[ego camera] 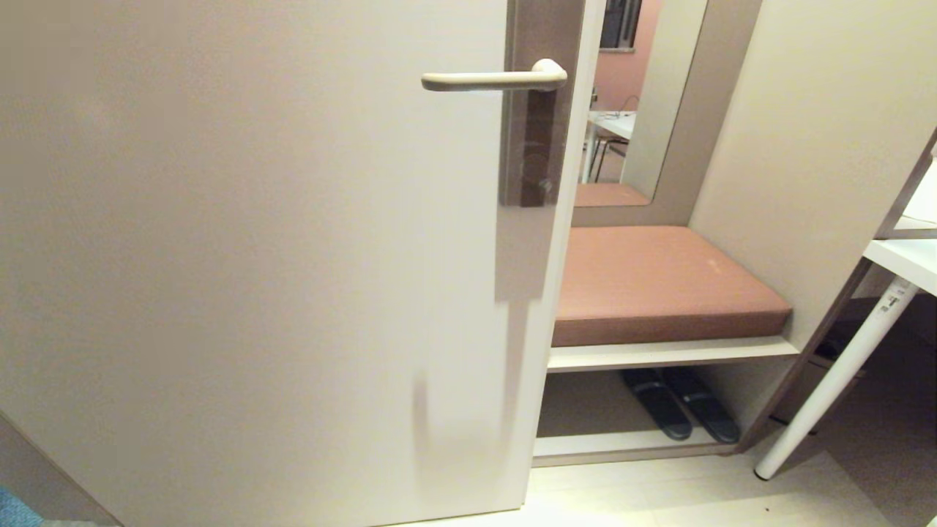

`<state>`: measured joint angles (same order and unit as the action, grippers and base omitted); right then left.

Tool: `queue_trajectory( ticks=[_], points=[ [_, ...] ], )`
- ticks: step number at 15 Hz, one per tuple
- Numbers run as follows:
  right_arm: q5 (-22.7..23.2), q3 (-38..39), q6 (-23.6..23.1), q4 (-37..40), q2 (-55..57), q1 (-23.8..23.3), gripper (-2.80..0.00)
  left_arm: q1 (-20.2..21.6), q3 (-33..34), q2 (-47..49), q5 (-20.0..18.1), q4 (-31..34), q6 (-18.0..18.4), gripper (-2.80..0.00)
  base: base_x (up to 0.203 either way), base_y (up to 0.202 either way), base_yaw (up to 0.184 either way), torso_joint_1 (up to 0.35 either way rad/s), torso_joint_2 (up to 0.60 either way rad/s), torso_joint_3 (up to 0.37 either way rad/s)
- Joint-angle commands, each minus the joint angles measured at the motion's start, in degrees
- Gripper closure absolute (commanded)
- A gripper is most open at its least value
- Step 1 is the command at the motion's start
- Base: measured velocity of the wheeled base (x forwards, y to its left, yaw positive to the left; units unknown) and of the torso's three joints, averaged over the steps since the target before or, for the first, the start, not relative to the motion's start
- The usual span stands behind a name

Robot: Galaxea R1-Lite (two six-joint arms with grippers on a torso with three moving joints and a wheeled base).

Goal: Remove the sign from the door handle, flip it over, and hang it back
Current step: Hand it to the other hand

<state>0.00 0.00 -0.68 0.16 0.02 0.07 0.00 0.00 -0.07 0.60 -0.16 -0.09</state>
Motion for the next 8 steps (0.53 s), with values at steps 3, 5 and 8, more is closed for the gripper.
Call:
queue_trajectory(
  ticks=[3, 5, 8],
  points=[
    [0.0, 0.0, 0.0, 0.0, 0.0, 0.0, 0.00, 0.0, 0.0, 0.1, 0.0, 0.0, 0.0, 0.00, 0.000, 0.000, 0.000, 0.000, 0.00, 0.000],
    [0.0, 0.0, 0.0, 0.0, 0.0, 0.0, 0.00, -0.1, 0.0, 0.1, 0.0, 0.0, -0.3, 0.00, 0.000, 0.000, 0.000, 0.000, 0.00, 0.000],
    [0.0, 0.0, 0.0, 0.0, 0.0, 0.0, 0.00, 0.0, 0.0, 0.1, 0.0, 0.0, -0.4, 0.00, -0.002, -0.134, -0.001, 0.002, 0.00, 0.004]
  ],
)
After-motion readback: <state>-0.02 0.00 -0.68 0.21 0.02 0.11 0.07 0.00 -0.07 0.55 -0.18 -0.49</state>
